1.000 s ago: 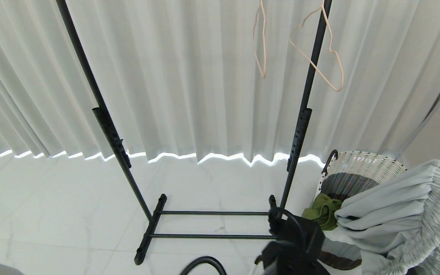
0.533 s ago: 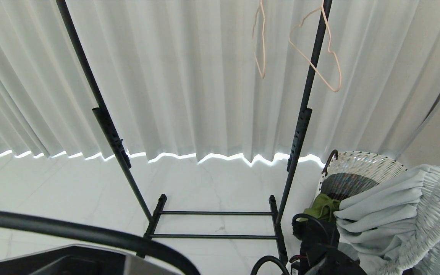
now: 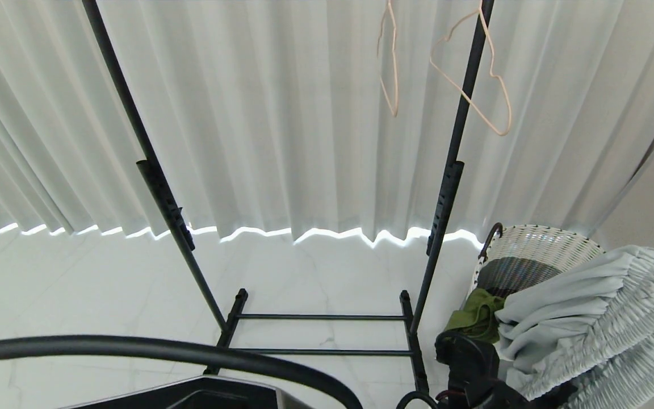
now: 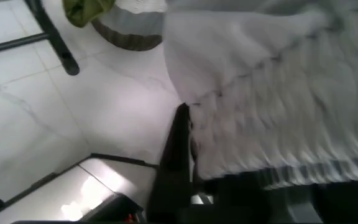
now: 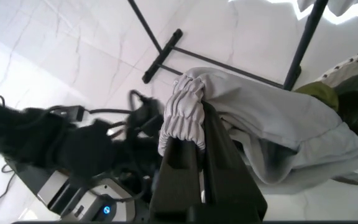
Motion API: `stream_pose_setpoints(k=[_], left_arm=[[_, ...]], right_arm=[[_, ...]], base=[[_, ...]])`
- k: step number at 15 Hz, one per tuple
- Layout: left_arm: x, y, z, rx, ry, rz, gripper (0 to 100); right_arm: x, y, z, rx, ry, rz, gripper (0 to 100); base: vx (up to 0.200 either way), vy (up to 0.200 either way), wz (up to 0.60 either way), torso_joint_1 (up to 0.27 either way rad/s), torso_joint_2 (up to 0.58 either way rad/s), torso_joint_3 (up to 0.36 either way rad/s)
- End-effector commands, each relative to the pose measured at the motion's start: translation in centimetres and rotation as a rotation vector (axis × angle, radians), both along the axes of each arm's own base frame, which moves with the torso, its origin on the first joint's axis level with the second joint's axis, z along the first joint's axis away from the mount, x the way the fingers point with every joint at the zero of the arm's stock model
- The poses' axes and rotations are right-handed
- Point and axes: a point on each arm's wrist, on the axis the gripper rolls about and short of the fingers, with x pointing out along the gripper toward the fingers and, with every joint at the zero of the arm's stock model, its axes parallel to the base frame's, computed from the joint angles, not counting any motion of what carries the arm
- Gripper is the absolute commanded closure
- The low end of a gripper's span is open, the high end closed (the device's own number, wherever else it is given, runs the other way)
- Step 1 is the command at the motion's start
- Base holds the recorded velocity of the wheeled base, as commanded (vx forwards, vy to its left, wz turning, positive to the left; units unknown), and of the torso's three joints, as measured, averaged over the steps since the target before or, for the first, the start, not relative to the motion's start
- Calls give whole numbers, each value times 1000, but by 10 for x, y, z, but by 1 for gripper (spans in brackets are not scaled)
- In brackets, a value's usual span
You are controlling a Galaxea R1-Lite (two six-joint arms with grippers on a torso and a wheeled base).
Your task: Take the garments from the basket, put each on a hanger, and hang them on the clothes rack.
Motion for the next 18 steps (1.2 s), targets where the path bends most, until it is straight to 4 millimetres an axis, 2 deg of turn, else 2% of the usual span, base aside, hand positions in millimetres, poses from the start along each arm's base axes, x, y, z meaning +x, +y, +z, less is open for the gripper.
stream_pose_setpoints(k=[1, 2, 4, 6, 8, 11, 13, 16, 18], left_arm=[[-26, 13, 24, -36, -16, -49, 100], [-33, 18, 32, -56, -22, -63, 100], [-53, 49, 56, -102, -84, -118, 100], [-62, 78, 80, -127, -141, -159, 100], [-71, 98, 102, -174, -173, -200, 100], [-89, 128, 115, -195, -198, -286, 100], [-97, 148, 123, -215, -202, -301, 100], [-106, 179, 148, -279, -189, -381, 100], [-111, 205, 156, -261, -176, -396, 100]], right_arm=[[-1, -1, -1, -3, -2, -6, 100], [-3, -1, -1, -1, -6, -6, 100], [-7, -3, 2, 11, -24, 3, 100], [-10, -4, 2, 10, -34, 13, 100], [-12, -1, 0, -10, -49, 75, 100], [-11, 10, -2, -28, -34, 185, 100], [-9, 17, -3, -36, -20, 238, 100], [-6, 26, -7, -51, 5, 284, 100], [1, 33, -9, -59, 18, 297, 100]], base=[[0, 0, 0, 0, 0, 0], [0, 0, 0, 0, 0, 0], [0, 0, 0, 0, 0, 0], [0, 0, 0, 0, 0, 0], [0, 0, 0, 0, 0, 0], [0, 0, 0, 0, 0, 0], [0, 0, 0, 0, 0, 0], [0, 0, 0, 0, 0, 0], [0, 0, 0, 0, 0, 0]])
